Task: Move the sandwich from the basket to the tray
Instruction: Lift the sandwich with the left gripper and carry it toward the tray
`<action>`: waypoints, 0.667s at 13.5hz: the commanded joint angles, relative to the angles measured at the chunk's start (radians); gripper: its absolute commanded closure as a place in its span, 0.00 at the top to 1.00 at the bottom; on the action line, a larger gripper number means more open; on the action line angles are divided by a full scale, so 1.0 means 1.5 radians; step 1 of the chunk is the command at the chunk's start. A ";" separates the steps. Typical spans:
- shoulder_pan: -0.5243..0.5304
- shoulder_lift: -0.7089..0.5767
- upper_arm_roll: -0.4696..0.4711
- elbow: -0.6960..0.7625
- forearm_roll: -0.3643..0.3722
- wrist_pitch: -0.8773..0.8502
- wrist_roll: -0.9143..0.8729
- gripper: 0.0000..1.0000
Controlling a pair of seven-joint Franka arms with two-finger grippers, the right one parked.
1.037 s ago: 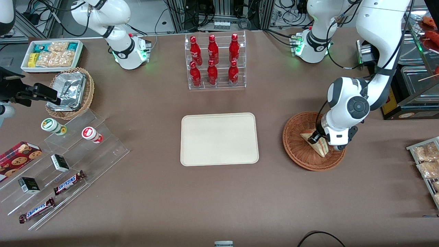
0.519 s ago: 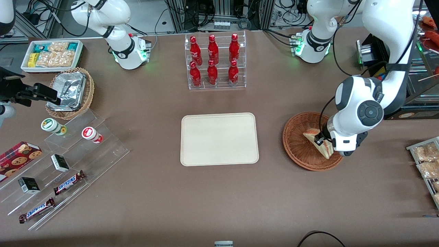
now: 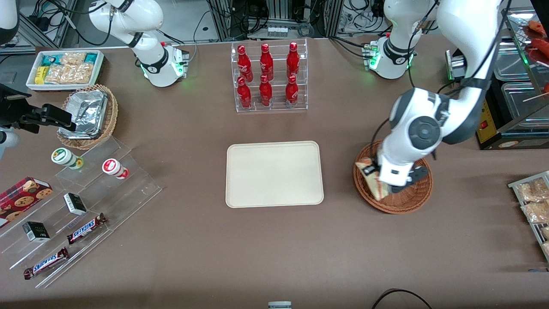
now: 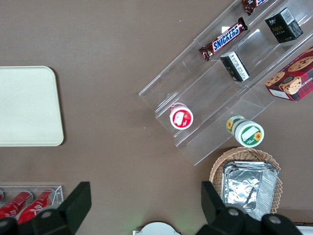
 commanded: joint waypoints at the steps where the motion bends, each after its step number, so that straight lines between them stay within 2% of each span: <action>1: 0.000 0.046 -0.053 0.056 0.020 -0.011 0.034 0.00; 3: 0.000 0.087 -0.100 0.085 0.073 -0.011 0.025 0.00; 5: -0.004 0.135 -0.134 0.106 0.098 -0.006 -0.006 0.00; 7: -0.085 0.186 -0.126 0.167 0.142 -0.011 -0.064 0.00; 9: -0.126 0.231 -0.124 0.211 0.167 -0.011 -0.105 0.00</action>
